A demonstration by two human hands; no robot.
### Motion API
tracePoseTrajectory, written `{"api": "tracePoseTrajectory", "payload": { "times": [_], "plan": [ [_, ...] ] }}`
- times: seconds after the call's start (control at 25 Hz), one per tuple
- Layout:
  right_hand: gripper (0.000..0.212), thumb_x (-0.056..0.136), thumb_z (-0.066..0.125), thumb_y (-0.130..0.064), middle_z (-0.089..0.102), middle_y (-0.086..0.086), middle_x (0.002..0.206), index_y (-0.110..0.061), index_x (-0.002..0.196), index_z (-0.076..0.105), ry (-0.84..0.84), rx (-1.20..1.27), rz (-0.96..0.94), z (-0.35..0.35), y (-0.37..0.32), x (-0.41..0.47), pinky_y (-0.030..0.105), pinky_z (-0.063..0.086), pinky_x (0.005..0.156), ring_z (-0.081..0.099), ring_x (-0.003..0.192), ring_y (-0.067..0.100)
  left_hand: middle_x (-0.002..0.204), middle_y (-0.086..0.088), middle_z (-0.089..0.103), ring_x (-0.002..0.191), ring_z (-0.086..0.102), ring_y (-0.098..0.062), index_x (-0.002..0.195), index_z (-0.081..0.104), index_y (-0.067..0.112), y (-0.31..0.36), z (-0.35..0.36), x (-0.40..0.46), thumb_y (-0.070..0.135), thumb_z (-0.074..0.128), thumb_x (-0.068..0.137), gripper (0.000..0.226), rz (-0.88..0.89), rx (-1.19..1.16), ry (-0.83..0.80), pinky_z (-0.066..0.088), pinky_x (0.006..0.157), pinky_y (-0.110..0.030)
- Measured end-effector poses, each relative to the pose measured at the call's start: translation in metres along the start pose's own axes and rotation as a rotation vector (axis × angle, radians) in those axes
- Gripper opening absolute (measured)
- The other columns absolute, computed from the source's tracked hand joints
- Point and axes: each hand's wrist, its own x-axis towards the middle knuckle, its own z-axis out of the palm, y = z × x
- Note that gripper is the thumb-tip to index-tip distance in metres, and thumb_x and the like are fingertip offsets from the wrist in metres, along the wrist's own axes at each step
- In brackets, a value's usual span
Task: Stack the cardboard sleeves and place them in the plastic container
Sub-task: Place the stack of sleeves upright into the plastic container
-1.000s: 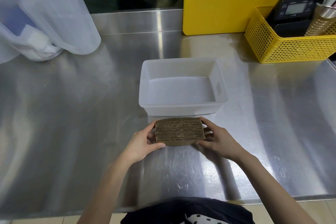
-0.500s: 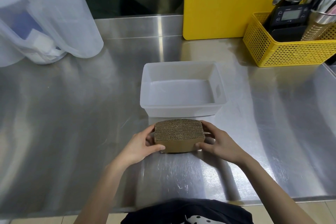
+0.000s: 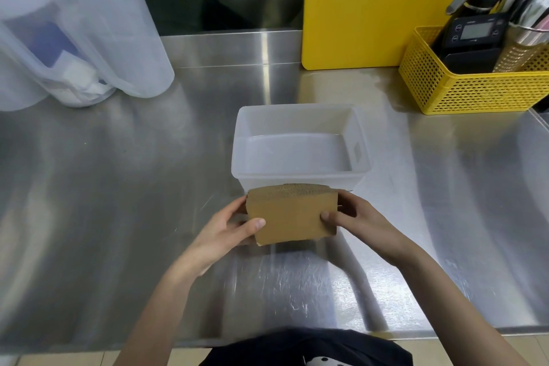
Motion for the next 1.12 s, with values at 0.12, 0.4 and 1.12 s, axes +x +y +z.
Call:
{"api": "tracePoseTrajectory", "payload": {
  "times": [0.12,0.4,1.12],
  "plan": [
    [0.044,0.075,0.059,-0.031,0.061,0.005,0.116,-0.017,0.116,0.053,0.037,0.017,0.019,-0.001,-0.017,0.001,0.021,0.047,0.079,0.059,0.103,0.013,0.11,0.01,0.061,0.088,0.067,0.001,0.106,0.052,0.035,0.018,-0.001,0.003,0.034,0.066,0.064,0.043,0.031,-0.004,0.015,0.053,0.069,-0.014],
    [0.05,0.066,0.055,-0.036,0.058,0.007,0.115,-0.023,0.113,0.046,0.045,-0.01,0.012,-0.008,-0.055,0.017,0.024,0.045,0.086,0.058,0.096,0.012,0.102,0.008,0.065,0.081,0.064,0.007,0.102,0.057,0.033,0.064,-0.019,0.026,0.026,0.055,0.085,0.018,0.076,0.139,0.026,0.05,0.07,-0.008],
    [0.055,0.06,0.052,-0.053,0.063,-0.002,0.103,-0.021,0.104,0.053,-0.039,-0.199,0.149,-0.022,-0.08,0.098,0.039,0.044,0.1,0.057,0.103,0.015,0.105,0.002,0.061,0.1,0.055,-0.013,0.102,0.06,0.017,0.144,-0.051,0.145,0.035,0.045,0.089,0.027,-0.059,0.667,-0.063,0.037,0.089,-0.022]
  ]
}}
